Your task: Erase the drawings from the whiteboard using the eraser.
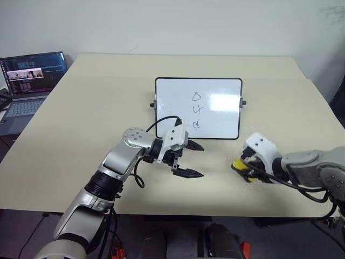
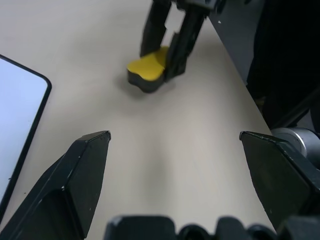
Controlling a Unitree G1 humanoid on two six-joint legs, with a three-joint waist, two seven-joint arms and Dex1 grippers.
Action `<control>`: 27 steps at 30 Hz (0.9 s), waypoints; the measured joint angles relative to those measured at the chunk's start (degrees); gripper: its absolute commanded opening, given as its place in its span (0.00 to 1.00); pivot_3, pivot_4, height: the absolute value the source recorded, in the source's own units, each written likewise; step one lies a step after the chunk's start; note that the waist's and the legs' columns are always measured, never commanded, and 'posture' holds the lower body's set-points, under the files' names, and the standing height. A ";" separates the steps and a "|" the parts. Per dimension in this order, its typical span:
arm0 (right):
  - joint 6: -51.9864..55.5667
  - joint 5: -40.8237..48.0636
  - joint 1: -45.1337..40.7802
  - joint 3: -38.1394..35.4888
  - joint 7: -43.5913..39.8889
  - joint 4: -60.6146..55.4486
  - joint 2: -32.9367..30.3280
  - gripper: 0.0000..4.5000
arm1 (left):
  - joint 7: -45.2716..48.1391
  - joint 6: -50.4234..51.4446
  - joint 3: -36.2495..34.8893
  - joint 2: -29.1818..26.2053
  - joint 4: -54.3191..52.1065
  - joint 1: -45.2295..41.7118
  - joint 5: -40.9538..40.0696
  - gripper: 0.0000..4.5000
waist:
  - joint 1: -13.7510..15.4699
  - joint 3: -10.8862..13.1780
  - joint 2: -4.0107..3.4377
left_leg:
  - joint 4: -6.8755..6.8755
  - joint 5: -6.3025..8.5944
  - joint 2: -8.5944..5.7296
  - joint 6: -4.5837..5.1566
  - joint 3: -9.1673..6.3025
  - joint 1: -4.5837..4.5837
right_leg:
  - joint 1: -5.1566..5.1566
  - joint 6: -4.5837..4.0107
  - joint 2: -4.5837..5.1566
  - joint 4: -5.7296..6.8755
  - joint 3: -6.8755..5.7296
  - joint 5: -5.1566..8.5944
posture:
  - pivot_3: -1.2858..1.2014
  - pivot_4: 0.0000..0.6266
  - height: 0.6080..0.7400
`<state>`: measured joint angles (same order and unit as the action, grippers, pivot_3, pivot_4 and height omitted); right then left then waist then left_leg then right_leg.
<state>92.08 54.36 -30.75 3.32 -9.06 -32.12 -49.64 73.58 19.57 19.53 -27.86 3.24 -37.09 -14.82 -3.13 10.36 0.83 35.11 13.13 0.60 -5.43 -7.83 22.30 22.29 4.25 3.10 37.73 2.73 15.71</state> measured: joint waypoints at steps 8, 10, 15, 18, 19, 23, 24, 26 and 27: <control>-3.92 -6.03 -11.78 -2.48 -0.88 4.18 7.75 0.27 | -13.44 0.08 -12.55 -2.62 6.48 -2.15 1.06 1.00 | -0.19 0.02 -0.01 | -0.04 0.00 0.00 0.00 -0.01 0.03 | 0.04 0.00 0.00 -0.01 -0.02 0.00 | 0.52 0.24 1.00; -6.63 -8.86 -14.43 -0.79 -1.12 6.73 9.18 0.27 | -16.68 -0.86 -14.30 -2.84 7.88 -2.39 2.06 1.00 | -0.12 0.02 -0.01 | -0.04 0.00 0.00 0.00 -0.02 0.07 | 0.05 -0.01 0.01 -0.03 -0.04 -0.01 | 0.52 0.24 1.00; -17.43 -18.77 -21.15 7.36 -3.48 15.50 12.65 0.27 | -22.19 -2.72 -16.13 -3.10 10.13 -3.10 3.90 1.00 | -0.16 0.02 0.00 | -0.04 0.00 0.00 -0.01 -0.05 0.34 | 0.36 -0.02 0.01 0.04 -0.06 -0.02 | 0.52 0.24 1.00; -26.75 -26.45 -26.44 12.93 -5.51 23.83 15.83 0.27 | -24.80 -2.73 -16.63 -3.17 9.71 -3.08 4.71 1.00 | -0.34 0.02 -0.01 | -0.03 -0.01 0.00 -0.03 0.00 0.57 | 0.76 -0.03 0.01 0.25 -0.02 -0.03 | 0.52 0.24 1.00; -29.31 -28.61 -27.80 14.02 -6.08 26.15 16.69 0.27 | -25.45 -2.65 -16.68 -3.17 9.43 -3.02 4.75 1.00 | -0.43 0.02 -0.01 | -0.03 -0.02 0.00 -0.03 0.01 0.65 | 0.89 -0.04 0.01 0.31 -0.01 -0.03 | 0.52 0.24 1.00; -37.90 -35.86 -31.01 17.14 -9.14 34.68 19.24 0.27 | -25.69 -1.58 -17.20 -4.05 6.58 -1.57 4.59 1.00 | -0.74 0.02 -0.01 | -0.06 -0.04 0.00 -0.08 0.03 0.69 | 0.92 -0.04 0.02 0.25 -0.01 -0.03 | 0.52 0.24 1.00; -41.02 -37.75 -31.73 17.80 -10.41 37.11 20.31 0.27 | -25.52 -0.84 -17.51 -4.90 5.54 -0.63 4.45 1.00 | -0.91 0.02 -0.01 | -0.08 -0.04 0.00 -0.07 0.03 0.69 | 0.93 -0.04 0.02 0.26 -0.01 -0.03 | 0.52 0.24 1.00; -45.62 -40.67 -33.05 18.91 -12.41 41.23 21.86 0.27 | -25.44 0.30 -17.78 -5.73 4.45 0.45 4.35 1.00 | -1.42 0.04 -0.03 | -0.09 -0.03 0.00 -0.04 0.03 0.67 | 0.94 -0.04 0.01 0.30 -0.01 -0.03 | 0.52 0.24 1.00; -47.62 -42.38 -34.07 19.55 -13.19 43.68 22.86 0.27 | -25.33 0.83 -17.76 -6.13 3.73 0.96 4.34 1.00 | -1.58 0.04 -0.04 | -0.09 -0.03 0.00 -0.04 0.03 0.67 | 0.94 -0.04 0.02 0.32 -0.01 -0.03 | 0.52 0.24 1.00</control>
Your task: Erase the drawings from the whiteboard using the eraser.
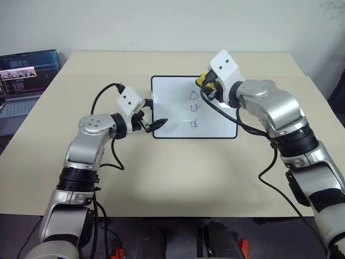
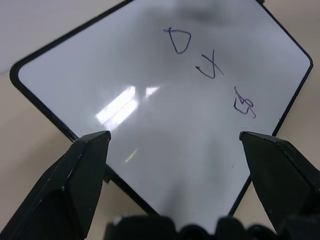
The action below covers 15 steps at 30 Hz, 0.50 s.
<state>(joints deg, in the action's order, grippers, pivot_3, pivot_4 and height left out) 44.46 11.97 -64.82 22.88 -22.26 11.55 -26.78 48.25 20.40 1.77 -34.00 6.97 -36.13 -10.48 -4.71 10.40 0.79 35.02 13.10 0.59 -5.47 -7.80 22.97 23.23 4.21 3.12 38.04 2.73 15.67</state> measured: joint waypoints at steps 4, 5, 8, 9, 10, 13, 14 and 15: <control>-7.74 -6.31 -4.82 2.04 -3.15 9.70 4.19 0.27 | 0.20 1.77 0.08 -0.70 -2.56 1.15 -0.27 1.00 | -0.28 0.01 -0.01 | 0.02 -0.01 0.00 0.00 -0.02 -0.03 | 0.00 -0.01 -0.01 0.07 -0.01 0.00 | 0.52 0.24 1.00; -9.26 -6.97 -5.58 2.06 -4.10 11.61 5.04 0.27 | 0.18 1.98 0.04 -0.84 -2.76 1.19 -0.45 1.00 | -0.29 0.01 -0.01 | 0.02 -0.01 0.00 0.00 -0.01 -0.03 | 0.00 -0.01 -0.01 0.07 0.00 0.00 | 0.52 0.24 1.00; -13.10 -9.29 -6.93 2.04 -6.14 16.54 7.06 0.27 | 0.17 3.08 -0.03 -1.45 -3.40 1.42 -0.86 1.00 | -0.33 0.01 -0.01 | 0.01 -0.01 0.00 0.00 -0.01 -0.03 | 0.00 -0.01 -0.01 0.05 0.00 -0.01 | 0.52 0.24 1.00; -14.64 -10.63 -7.53 2.04 -6.48 19.01 7.79 0.27 | 0.16 3.36 -0.06 -1.87 -4.04 1.77 -0.90 1.00 | -0.34 0.01 -0.02 | 0.01 -0.01 0.00 0.00 -0.01 -0.03 | 0.00 -0.01 -0.01 0.06 0.00 0.00 | 0.52 0.24 1.00; -15.58 -11.32 -7.94 2.02 -6.52 20.70 8.03 0.27 | 0.15 3.58 -0.09 -1.96 -4.53 1.89 -0.97 1.00 | -0.34 0.02 -0.03 | 0.01 -0.01 0.00 0.00 -0.01 -0.03 | 0.01 -0.01 0.00 0.06 0.00 -0.01 | 0.52 0.24 1.00; -18.47 -13.28 -8.95 1.19 -6.62 24.80 9.24 0.27 | 0.09 4.32 -0.41 -2.31 -5.46 2.17 -1.30 1.00 | -0.32 0.02 -0.03 | 0.01 -0.01 0.00 0.00 -0.01 -0.03 | 0.01 -0.01 0.00 0.06 0.00 -0.01 | 0.52 0.24 1.00; -19.27 -13.72 -9.04 0.85 -6.59 25.54 9.55 0.27 | 0.06 4.43 -0.48 -2.31 -5.80 2.24 -1.45 1.00 | -0.33 0.02 -0.03 | 0.01 -0.01 0.00 0.00 -0.01 -0.03 | 0.01 -0.01 0.00 0.06 0.00 -0.01 | 0.52 0.24 1.00; -20.80 -14.48 -9.15 0.72 -6.56 26.52 9.80 0.27 | 0.04 4.58 -0.51 -2.31 -6.31 2.31 -1.71 1.00 | -0.33 0.02 -0.03 | 0.01 -0.01 0.00 0.00 -0.01 -0.03 | 0.01 -0.01 0.00 0.07 0.00 -0.01 | 0.52 0.24 1.00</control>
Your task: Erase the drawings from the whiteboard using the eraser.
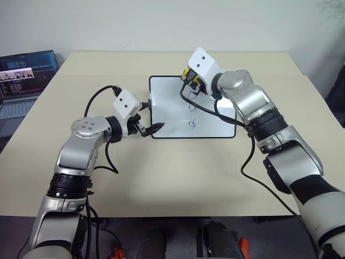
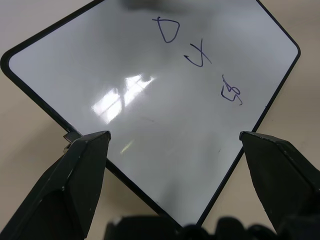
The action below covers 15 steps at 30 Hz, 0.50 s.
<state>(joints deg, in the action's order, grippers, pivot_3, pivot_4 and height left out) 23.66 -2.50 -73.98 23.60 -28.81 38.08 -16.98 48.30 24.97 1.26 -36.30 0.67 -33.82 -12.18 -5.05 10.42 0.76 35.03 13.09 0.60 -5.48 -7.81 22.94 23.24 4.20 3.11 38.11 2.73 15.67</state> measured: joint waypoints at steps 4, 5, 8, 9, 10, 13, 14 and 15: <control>-6.92 -1.67 -0.13 -0.84 -0.39 2.37 1.08 0.27 | 0.10 0.99 -0.08 -0.10 -1.30 0.62 -0.43 1.00 | -0.06 0.00 0.00 | 0.00 0.00 0.00 0.00 0.01 0.00 | 0.00 0.00 0.00 0.01 0.01 0.00 | 0.52 0.24 1.00; -7.37 -1.91 -0.27 -1.06 -0.66 2.85 1.42 0.27 | 0.14 1.09 -0.07 -0.11 -1.38 0.75 -0.43 1.00 | -0.07 0.00 0.00 | 0.00 0.00 0.00 0.00 0.00 -0.01 | 0.00 0.00 0.00 0.01 0.01 0.00 | 0.52 0.24 1.00; -8.69 -3.01 -1.13 -1.99 -1.16 5.38 2.69 0.27 | 0.50 1.52 0.02 -0.31 -2.36 1.14 -0.51 1.00 | -0.10 0.01 -0.01 | 0.00 0.00 0.00 -0.01 0.00 -0.01 | 0.00 0.00 0.00 0.03 0.01 0.00 | 0.52 0.24 1.00; -9.07 -3.11 -1.36 -2.21 -1.17 6.07 3.03 0.27 | 0.63 1.67 0.02 -0.31 -2.47 1.14 -0.56 1.00 | -0.10 0.01 -0.01 | 0.00 -0.01 0.00 -0.01 0.00 -0.02 | 0.00 0.00 0.00 0.03 0.01 0.00 | 0.52 0.24 1.00; -9.49 -3.27 -1.74 -2.34 -1.16 7.07 3.49 0.27 | 0.65 1.90 0.06 -0.31 -2.51 1.16 -0.56 1.00 | -0.12 0.01 -0.01 | 0.00 -0.01 0.00 -0.01 0.01 -0.02 | 0.00 0.00 0.00 0.04 0.02 0.00 | 0.52 0.24 1.00; -10.42 -3.80 -2.77 -2.77 -1.10 9.65 4.52 0.27 | 0.64 2.18 0.16 -0.31 -2.78 1.26 -0.56 1.00 | -0.13 0.01 -0.01 | 0.00 -0.01 0.00 -0.03 0.01 -0.02 | 0.00 0.00 0.00 0.04 0.02 0.00 | 0.52 0.24 1.00; -10.74 -4.28 -3.11 -2.80 -1.09 10.34 4.71 0.27 | 0.63 2.21 0.17 -0.31 -2.88 1.26 -0.56 1.00 | -0.13 0.01 -0.01 | 0.00 -0.02 0.00 -0.03 0.01 -0.02 | 0.00 -0.01 0.00 0.04 0.02 0.00 | 0.52 0.24 1.00; -11.11 -4.80 -3.41 -2.82 -1.05 11.06 4.81 0.27 | 0.61 2.24 0.17 -0.31 -3.00 1.27 -0.56 1.00 | -0.13 0.01 -0.01 | 0.00 -0.02 0.00 -0.03 0.01 -0.02 | 0.00 -0.01 0.00 0.04 0.02 0.00 | 0.52 0.24 1.00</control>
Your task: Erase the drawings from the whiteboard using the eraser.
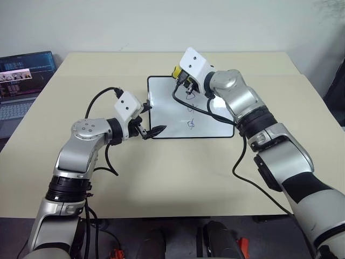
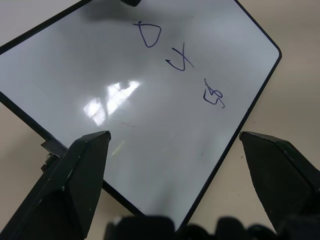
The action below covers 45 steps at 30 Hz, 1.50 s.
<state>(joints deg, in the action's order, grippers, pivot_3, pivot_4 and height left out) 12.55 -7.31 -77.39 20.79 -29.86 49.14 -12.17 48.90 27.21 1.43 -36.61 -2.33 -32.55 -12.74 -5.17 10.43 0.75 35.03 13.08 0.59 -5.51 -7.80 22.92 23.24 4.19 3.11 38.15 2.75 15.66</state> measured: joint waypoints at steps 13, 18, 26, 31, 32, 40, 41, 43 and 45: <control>-6.28 -7.28 -3.22 0.54 1.12 8.89 0.33 0.27 | -0.78 0.55 0.42 0.17 -0.67 0.65 -0.03 1.00 | -0.04 0.00 -0.01 | 0.00 -0.06 0.00 -0.11 0.01 -0.01 | 0.01 0.00 0.00 0.02 0.01 0.00 | 0.52 0.24 1.00; -8.39 -9.37 -4.33 0.73 1.24 11.95 1.38 0.27 | -0.82 0.88 0.46 0.32 -1.63 0.93 -0.07 1.00 | -0.13 0.00 -0.01 | 0.00 -0.07 0.00 -0.12 0.01 -0.02 | 0.01 0.00 0.00 0.04 0.02 0.00 | 0.52 0.24 1.00; -8.97 -12.01 -4.72 1.36 0.45 14.54 2.08 0.27 | -0.87 1.01 0.44 0.31 -1.96 1.39 -0.26 1.00 | -0.46 0.00 -0.01 | 0.01 -0.07 0.00 -0.13 0.01 -0.03 | 0.01 0.00 0.00 0.08 0.02 0.00 | 0.52 0.24 1.00; -9.05 -14.39 -5.14 2.76 -1.40 15.00 1.21 0.27 | -0.94 1.18 0.42 0.30 -2.40 2.49 -0.65 1.00 | -0.50 0.00 -0.01 | 0.09 -0.07 -0.01 -0.11 0.00 -0.07 | 0.01 0.00 0.00 0.30 0.03 0.00 | 0.52 0.24 1.00; -8.84 -14.60 -5.19 2.93 -1.68 15.20 1.08 0.27 | -0.98 1.20 0.42 0.30 -2.48 2.49 -0.68 1.00 | -0.50 0.00 -0.01 | 0.10 -0.05 -0.01 -0.08 0.00 -0.10 | 0.01 0.00 0.00 0.37 0.04 0.00 | 0.52 0.24 1.00; -6.68 -18.88 -7.01 5.10 -2.52 18.45 0.14 0.27 | -1.13 1.31 0.41 0.30 -2.89 2.50 -1.10 1.00 | -0.54 0.00 -0.01 | 0.11 -0.23 -0.03 -0.03 0.01 -0.35 | 0.01 -0.07 -0.01 0.82 0.11 -0.01 | 0.52 0.24 1.00; -6.61 -19.46 -7.18 5.36 -2.26 18.74 0.18 0.27 | -1.19 1.33 0.41 0.29 -2.96 2.50 -1.12 1.00 | -0.55 0.00 -0.01 | 0.11 -0.25 -0.03 -0.01 0.00 -0.36 | 0.01 -0.09 -0.02 0.83 0.11 -0.02 | 0.52 0.24 1.00; -6.57 -20.47 -7.35 5.64 -1.58 19.12 0.43 0.27 | -1.36 1.40 0.39 0.30 -3.13 2.52 -1.13 1.00 | -0.55 0.00 -0.01 | 0.11 -0.28 -0.03 0.00 0.00 -0.37 | 0.00 -0.12 -0.02 0.84 0.11 -0.04 | 0.52 0.24 1.00; -6.47 -20.88 -7.54 5.87 -0.84 19.69 1.04 0.27 | -1.63 1.52 0.38 0.29 -3.46 2.58 -1.24 1.00 | -0.57 0.00 -0.01 | 0.11 -0.29 -0.03 0.00 0.00 -0.39 | -0.01 -0.14 -0.02 0.85 0.12 -0.06 | 0.52 0.24 1.00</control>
<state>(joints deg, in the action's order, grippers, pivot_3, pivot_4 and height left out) 6.08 -28.18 -84.93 26.65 -30.70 68.83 -11.13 47.27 28.73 1.81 -36.32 -5.79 -29.97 -13.98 -5.74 10.43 0.74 35.15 12.78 0.57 -5.51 -7.80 22.53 23.23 4.05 3.09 39.00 2.86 15.61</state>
